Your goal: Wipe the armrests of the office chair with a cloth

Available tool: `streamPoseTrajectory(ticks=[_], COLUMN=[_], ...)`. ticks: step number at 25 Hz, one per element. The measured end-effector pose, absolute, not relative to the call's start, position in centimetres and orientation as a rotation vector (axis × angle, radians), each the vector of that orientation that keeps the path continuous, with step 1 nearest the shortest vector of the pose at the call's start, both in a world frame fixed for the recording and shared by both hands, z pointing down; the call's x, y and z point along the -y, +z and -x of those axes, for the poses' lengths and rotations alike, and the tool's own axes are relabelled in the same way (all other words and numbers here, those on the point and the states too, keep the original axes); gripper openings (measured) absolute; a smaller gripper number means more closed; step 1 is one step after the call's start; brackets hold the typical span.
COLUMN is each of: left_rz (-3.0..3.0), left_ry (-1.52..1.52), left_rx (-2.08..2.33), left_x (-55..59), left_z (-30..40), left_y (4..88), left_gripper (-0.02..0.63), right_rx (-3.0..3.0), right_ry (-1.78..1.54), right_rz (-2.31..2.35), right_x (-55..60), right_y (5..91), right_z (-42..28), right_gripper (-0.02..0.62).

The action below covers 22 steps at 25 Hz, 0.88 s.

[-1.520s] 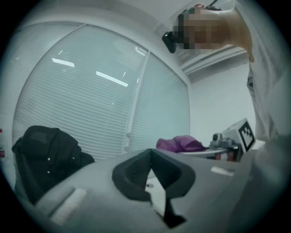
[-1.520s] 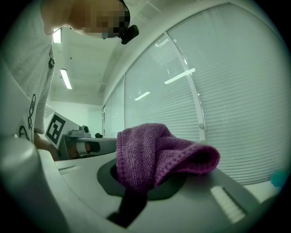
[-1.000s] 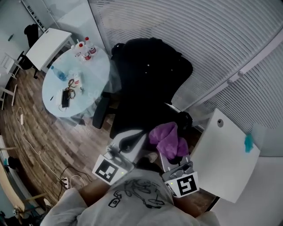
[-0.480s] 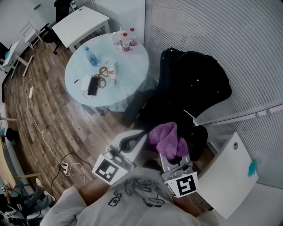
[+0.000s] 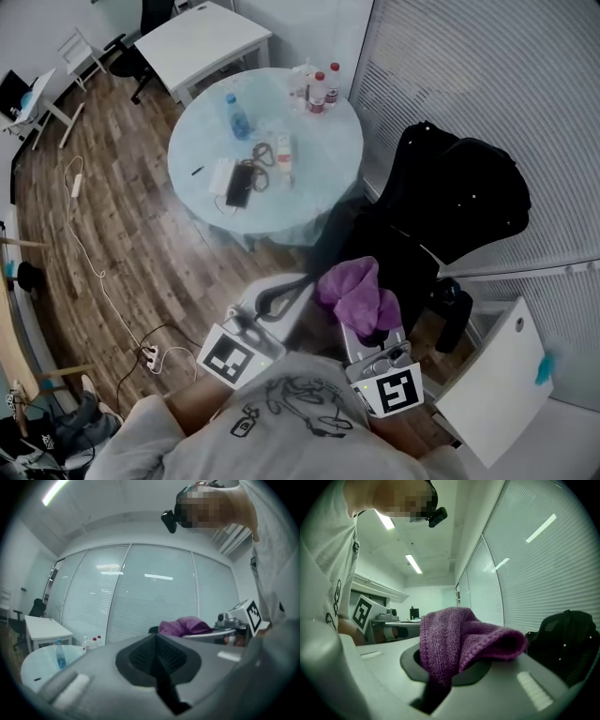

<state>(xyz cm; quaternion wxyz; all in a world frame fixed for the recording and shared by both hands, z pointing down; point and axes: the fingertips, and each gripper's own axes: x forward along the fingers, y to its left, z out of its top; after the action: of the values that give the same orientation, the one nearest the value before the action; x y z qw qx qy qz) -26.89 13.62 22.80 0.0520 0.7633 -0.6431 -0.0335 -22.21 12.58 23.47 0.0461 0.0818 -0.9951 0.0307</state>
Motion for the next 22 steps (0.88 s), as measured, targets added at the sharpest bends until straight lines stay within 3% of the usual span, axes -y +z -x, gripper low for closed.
streamPoseTrajectory(ticks=[10,22], left_rz=[-2.302,-2.298], left_ry=[-0.119,-0.132], left_rx=[1.968,1.939], left_x=[-17.0,-17.0], left_z=[32.3,32.3], left_y=[23.7,24.9], left_gripper=[0.002,0.002], right_rx=[3.005,2.965], right_ry=[0.077,0.038], right_rz=[-0.228,-0.273], right_x=[-15.5,-14.7], right_y=[24.3,25.3], right_z=[27.3,27.1], right_gripper=[0.043,0.043])
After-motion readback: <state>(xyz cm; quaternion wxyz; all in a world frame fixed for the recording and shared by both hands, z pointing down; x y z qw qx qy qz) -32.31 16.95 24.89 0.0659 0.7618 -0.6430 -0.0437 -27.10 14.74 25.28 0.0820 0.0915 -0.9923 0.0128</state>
